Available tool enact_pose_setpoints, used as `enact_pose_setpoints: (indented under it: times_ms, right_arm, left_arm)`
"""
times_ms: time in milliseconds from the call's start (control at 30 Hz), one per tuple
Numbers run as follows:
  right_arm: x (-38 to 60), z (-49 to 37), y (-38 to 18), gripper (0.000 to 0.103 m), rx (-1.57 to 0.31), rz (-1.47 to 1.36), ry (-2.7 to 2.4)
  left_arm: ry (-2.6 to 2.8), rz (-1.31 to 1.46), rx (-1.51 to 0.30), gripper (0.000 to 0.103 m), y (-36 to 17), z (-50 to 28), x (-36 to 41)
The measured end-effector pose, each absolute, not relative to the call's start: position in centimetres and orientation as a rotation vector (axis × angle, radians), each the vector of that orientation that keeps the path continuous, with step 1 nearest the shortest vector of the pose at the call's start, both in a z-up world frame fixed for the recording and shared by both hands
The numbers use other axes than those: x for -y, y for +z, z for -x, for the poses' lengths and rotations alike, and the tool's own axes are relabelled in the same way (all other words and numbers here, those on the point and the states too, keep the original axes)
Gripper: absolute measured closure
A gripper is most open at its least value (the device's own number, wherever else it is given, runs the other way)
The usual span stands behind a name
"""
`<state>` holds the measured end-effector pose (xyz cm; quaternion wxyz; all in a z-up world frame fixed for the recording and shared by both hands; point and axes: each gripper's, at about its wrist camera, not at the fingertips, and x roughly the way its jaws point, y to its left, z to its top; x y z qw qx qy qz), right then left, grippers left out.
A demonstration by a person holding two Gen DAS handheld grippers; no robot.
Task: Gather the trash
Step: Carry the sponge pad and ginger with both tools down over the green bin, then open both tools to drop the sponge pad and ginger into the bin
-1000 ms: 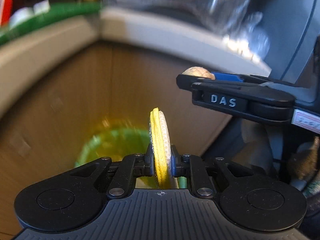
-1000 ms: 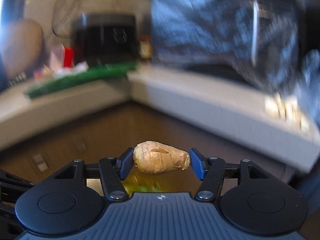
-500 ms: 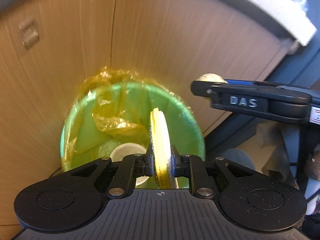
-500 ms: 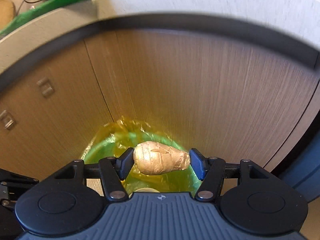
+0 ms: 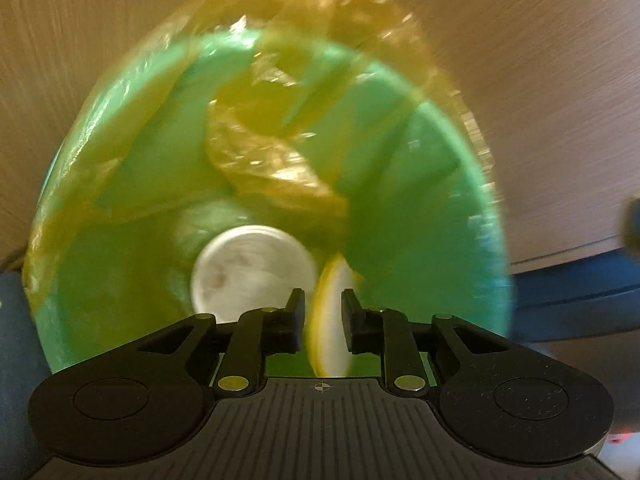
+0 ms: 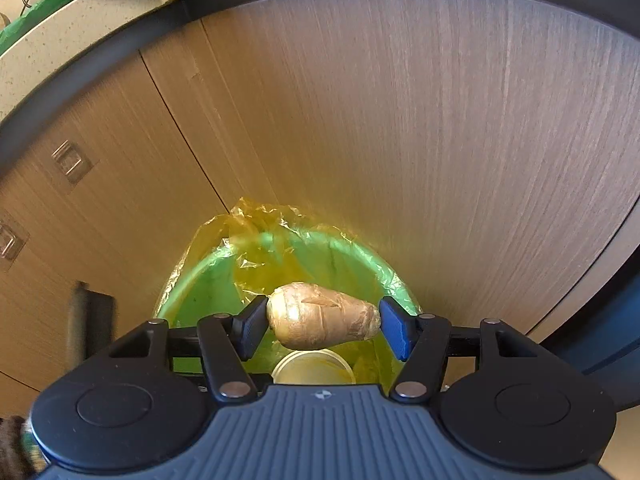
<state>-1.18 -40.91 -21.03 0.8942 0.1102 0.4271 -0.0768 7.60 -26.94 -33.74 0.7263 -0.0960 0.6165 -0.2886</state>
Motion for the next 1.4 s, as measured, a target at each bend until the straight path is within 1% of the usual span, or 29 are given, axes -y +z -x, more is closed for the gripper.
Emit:
enact_pose_setpoints:
  times_ms: [167,300,433,500,567,667,767,867,933,967,1200,1400]
  right_arm:
    - [41.4,1.0,-21.5,0.042,-0.904,-0.247,-0.173]
    - [42.2,0.6,-22.4,0.042,-0.964,-0.319,-0.149]
    - [42.7,-0.6,-24.7,0.042,-1.101,-0.423,-0.109]
    - [41.8,-2.0,-26.1,0.042,-1.191,-0.422,-0.08]
    - [40.2,-3.7,-27.2,0.042,-1.256,-0.364,-0.06]
    - [37.6,-6.2,-28.7,0.042,-1.31,-0.276,-0.047]
    - [36.0,-8.1,-30.9,0.042,-1.391,-0.267,-0.044]
    - [35.7,-8.6,-32.3,0.039,-1.461,-0.288,-0.044]
    - [36.1,-8.5,-32.1,0.029,-1.447,-0.316,-0.047]
    - [36.4,-8.4,-31.8,0.028,-1.431,-0.329,-0.054]
    - [37.5,-7.8,-30.3,0.027,-1.343,-0.304,-0.141]
    - [37.3,-7.2,-28.4,0.027,-1.25,-0.185,-0.182]
  left_arm:
    - [-0.586,0.236,-1.351,0.08,-34.2,-8.0,26.1]
    - [-0.597,0.228,-1.302,0.08,-32.1,-8.0,24.9]
    - [-0.618,0.203,-1.243,0.08,-29.1,-7.4,23.3]
    - [-0.623,0.203,-1.202,0.08,-27.8,-7.2,22.4]
    - [-0.615,0.213,-1.171,0.08,-26.8,-7.1,21.1]
    - [-0.596,0.21,-1.149,0.08,-26.1,-6.9,19.5]
    - [-0.588,0.215,-1.147,0.08,-25.6,-6.8,18.5]
    - [-0.581,0.238,-1.154,0.08,-25.6,-6.9,17.5]
    - [-0.571,0.251,-1.16,0.08,-25.7,-7.1,17.1]
    - [-0.566,0.257,-1.164,0.08,-25.9,-7.1,17.0]
    - [-0.587,0.256,-1.151,0.08,-25.7,-6.9,17.0]
    - [-0.594,0.203,-1.078,0.08,-23.9,-5.7,17.5]
